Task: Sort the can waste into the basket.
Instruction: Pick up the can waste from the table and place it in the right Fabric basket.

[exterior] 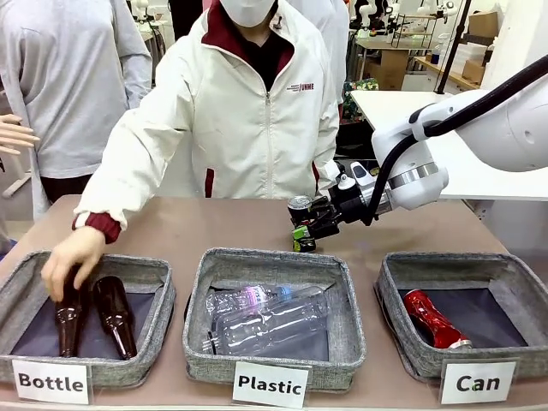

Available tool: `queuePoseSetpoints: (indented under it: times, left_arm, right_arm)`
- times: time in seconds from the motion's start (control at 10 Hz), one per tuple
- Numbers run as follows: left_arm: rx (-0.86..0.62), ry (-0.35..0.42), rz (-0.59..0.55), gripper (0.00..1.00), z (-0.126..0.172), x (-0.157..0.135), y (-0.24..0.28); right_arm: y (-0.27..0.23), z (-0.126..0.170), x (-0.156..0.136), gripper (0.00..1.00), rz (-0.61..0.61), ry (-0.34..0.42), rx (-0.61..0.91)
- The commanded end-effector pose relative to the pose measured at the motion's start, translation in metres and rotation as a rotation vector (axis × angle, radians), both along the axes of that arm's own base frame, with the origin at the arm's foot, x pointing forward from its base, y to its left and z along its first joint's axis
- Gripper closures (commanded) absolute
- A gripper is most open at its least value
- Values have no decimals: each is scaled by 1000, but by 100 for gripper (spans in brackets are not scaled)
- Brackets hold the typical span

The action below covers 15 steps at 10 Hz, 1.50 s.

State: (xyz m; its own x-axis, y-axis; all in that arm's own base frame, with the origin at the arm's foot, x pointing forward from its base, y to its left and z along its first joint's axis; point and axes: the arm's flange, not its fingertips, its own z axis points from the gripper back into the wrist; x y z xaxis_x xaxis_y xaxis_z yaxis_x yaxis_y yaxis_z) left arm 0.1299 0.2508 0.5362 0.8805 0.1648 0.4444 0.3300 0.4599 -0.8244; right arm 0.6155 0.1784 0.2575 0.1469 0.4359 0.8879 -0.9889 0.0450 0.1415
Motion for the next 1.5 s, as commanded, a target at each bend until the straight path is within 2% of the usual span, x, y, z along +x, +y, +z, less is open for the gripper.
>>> queuePoseSetpoints:
  times: [0.0, 0.1, 0.2, 0.3, 0.5, 0.7, 0.9, 1.0, 1.1, 1.2, 1.3, 1.4]
  left_arm:
    - [7, -14, -16, 0, -2, -6, -7]
    - [-1, -2, -29, 0, -7, -5, -13]
    - [-7, 12, -58, 0, -12, 0, -25]
    - [-30, 19, -86, 0, -16, 6, -38]
    - [-34, 43, -157, 0, -39, 17, -75]
    - [1, 121, -279, 0, -70, 41, -124]
    - [-3, 179, -398, 0, -97, 67, -166]
    - [-6, 210, -437, 0, -107, 72, -177]
    - [-6, 201, -450, 0, -123, 80, -183]
    - [107, 181, -450, 0, -141, 91, -179]
    - [7, 217, -445, 0, -87, 87, -158]
    - [7, 217, -445, 0, -87, 87, -158]
  right_arm:
    - [-2, 2, 1, 100, -3, -17, 31]
    - [-3, 1, 1, 88, -4, -14, 30]
    - [-3, 3, 1, 97, -6, -17, 32]
    - [-4, 8, 2, 100, -13, -28, 23]
    - [-15, 33, -1, 100, -28, -64, -6]
    - [-34, 78, -12, 100, -31, -65, -73]
    - [-66, 130, -37, 100, -20, -30, -129]
    - [-84, 151, -55, 100, 9, 29, -191]
    - [-102, 171, -80, 100, 67, 58, -284]
    - [-114, 180, -104, 100, 122, 95, -425]
    - [-126, 185, -128, 100, 173, 108, -552]
    - [-138, 189, -150, 100, 200, 103, -628]
